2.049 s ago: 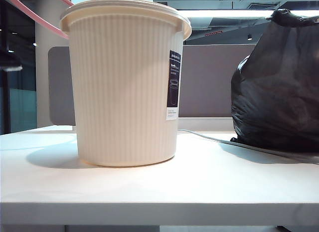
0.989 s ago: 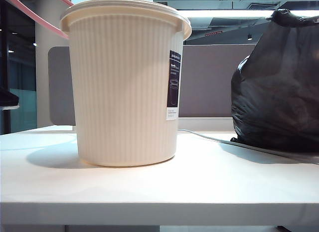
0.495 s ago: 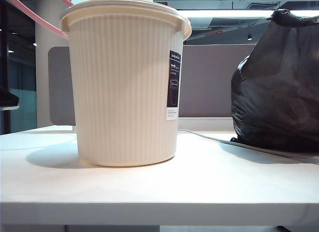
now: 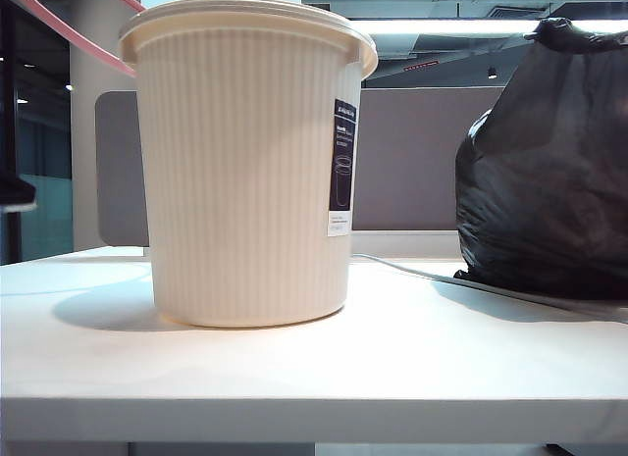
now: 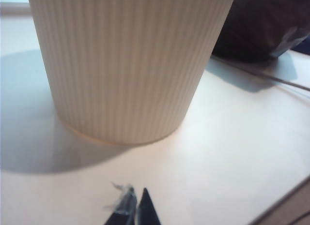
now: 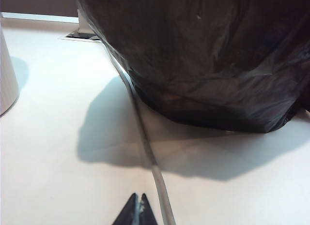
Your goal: Open the ring lid of the trash can, pull out the black garbage bag inside, and place it on the table.
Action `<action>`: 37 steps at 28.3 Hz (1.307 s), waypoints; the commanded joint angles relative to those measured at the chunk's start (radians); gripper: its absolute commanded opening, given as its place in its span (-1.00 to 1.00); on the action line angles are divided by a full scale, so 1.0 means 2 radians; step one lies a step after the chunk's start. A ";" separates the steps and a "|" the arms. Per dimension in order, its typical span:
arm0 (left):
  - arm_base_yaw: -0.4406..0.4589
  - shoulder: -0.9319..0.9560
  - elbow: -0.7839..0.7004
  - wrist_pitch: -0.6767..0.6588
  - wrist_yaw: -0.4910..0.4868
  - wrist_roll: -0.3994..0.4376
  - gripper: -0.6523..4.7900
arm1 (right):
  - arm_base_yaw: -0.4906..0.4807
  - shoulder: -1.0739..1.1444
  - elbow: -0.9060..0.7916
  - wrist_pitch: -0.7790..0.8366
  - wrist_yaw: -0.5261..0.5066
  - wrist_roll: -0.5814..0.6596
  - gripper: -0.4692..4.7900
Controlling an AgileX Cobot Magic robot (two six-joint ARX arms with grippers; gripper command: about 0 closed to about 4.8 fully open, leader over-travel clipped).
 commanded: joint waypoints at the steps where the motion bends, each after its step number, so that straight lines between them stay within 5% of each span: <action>1: 0.025 -0.021 0.001 0.005 0.002 0.000 -0.69 | 0.001 0.000 -0.001 0.009 -0.002 0.000 -0.82; 14: 0.144 -0.082 0.001 0.005 0.000 0.000 -0.68 | 0.001 0.000 -0.001 0.009 -0.002 0.000 -0.82; 37: 0.163 -0.082 0.001 0.005 0.000 0.000 -0.68 | 0.001 0.000 -0.001 0.009 -0.002 0.000 -0.82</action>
